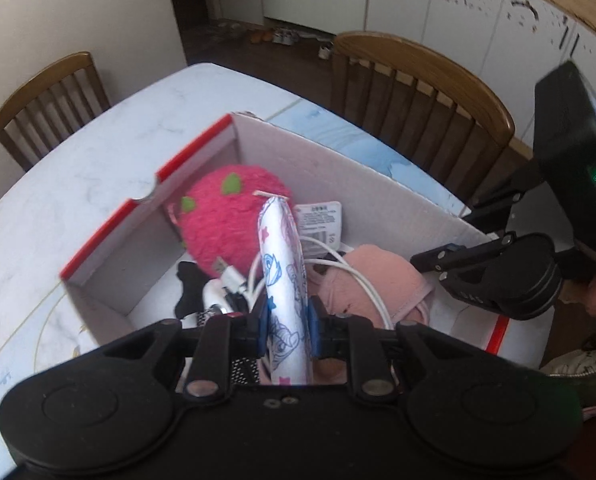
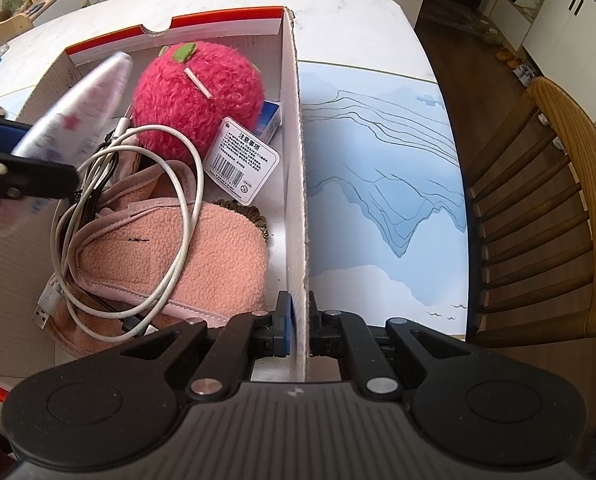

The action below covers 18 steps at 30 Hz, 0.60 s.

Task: Organize objects
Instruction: 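Carry the printed pouch with the left gripper into the box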

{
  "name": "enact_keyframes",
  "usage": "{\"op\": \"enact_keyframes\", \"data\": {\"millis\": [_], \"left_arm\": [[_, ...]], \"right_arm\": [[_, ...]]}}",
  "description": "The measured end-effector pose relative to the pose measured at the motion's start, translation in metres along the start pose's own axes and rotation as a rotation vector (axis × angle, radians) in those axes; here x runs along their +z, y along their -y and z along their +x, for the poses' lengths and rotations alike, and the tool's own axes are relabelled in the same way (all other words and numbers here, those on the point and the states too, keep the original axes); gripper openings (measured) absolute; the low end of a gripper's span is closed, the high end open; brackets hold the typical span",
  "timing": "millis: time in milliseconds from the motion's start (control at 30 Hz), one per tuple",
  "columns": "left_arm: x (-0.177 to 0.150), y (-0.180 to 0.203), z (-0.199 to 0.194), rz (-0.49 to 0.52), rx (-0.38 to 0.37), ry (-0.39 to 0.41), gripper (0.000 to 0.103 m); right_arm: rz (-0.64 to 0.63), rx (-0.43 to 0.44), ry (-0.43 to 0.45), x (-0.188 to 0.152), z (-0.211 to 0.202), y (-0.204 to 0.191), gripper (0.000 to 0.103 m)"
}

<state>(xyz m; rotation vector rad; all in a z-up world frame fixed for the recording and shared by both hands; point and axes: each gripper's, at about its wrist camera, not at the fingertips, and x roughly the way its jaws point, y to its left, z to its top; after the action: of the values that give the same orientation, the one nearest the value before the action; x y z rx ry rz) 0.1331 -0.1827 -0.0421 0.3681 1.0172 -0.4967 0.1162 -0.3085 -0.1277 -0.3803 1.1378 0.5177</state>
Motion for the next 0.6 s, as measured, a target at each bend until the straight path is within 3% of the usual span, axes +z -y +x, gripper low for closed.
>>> {"op": "enact_keyframes", "data": {"millis": [333, 600], "left_arm": [[0.000, 0.012, 0.036, 0.046, -0.003, -0.085, 0.024], [-0.004, 0.008, 0.036, -0.017, 0.007, -0.082, 0.033]], "right_arm": [[-0.006, 0.003, 0.008, 0.000, 0.000, 0.000, 0.005], [-0.001, 0.012, 0.023, -0.002, -0.003, 0.002, 0.005]]}}
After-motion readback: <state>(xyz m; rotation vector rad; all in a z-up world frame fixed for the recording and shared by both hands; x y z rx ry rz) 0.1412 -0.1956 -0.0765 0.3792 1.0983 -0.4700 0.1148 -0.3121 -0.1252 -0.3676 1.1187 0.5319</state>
